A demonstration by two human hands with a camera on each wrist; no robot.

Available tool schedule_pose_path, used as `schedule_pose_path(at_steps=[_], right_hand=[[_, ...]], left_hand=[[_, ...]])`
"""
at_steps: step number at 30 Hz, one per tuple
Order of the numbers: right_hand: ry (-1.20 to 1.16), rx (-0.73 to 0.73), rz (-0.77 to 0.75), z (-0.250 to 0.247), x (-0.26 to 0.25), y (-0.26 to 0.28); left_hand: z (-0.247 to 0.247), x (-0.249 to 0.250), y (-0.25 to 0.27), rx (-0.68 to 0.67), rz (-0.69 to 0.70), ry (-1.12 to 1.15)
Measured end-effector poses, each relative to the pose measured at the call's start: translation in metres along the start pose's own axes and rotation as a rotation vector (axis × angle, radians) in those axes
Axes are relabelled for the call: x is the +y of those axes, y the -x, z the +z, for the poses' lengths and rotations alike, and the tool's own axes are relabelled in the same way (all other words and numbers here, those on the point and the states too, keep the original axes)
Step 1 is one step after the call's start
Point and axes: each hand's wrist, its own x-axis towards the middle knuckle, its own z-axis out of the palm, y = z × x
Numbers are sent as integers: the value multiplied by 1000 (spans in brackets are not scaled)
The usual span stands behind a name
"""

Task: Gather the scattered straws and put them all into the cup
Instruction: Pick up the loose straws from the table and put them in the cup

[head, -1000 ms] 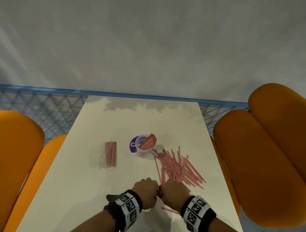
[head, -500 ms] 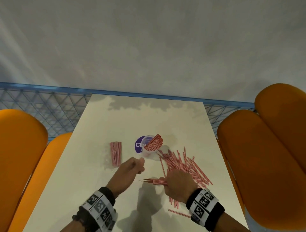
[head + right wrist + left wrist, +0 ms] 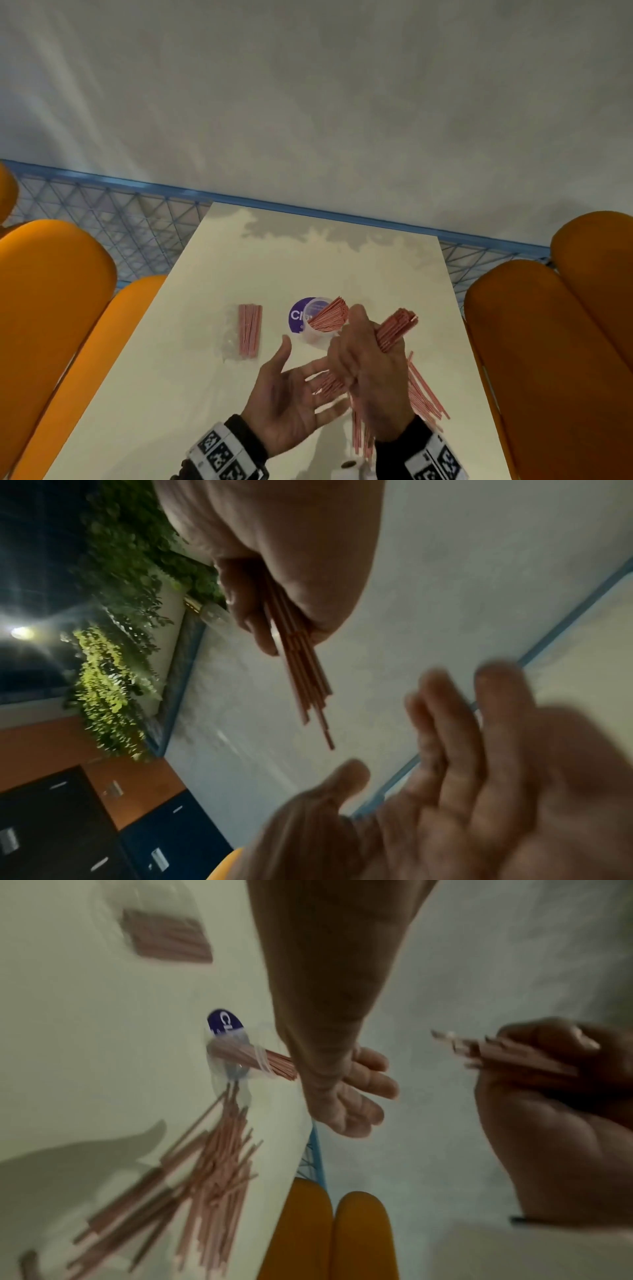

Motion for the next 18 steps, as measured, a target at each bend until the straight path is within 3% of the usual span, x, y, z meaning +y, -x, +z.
schedule_pose_path(at_steps=[5, 10, 12, 14, 16, 18], right_hand=[[62, -17, -109, 16, 14, 4], [-101, 110, 43, 14, 24, -1], [-39, 96, 84, 7, 28, -2], [124, 39, 121, -3, 32, -2], [294, -7, 173, -14, 35, -2], [477, 25, 196, -23, 39, -7]], left_hand=[[11, -7, 3, -100, 47, 103], [8, -4, 8, -90, 92, -125], [7, 7, 11, -128, 81, -513], [6, 17, 12, -128, 69, -1040], [6, 26, 10, -39, 73, -1474], [3, 29, 5, 124, 152, -1710]])
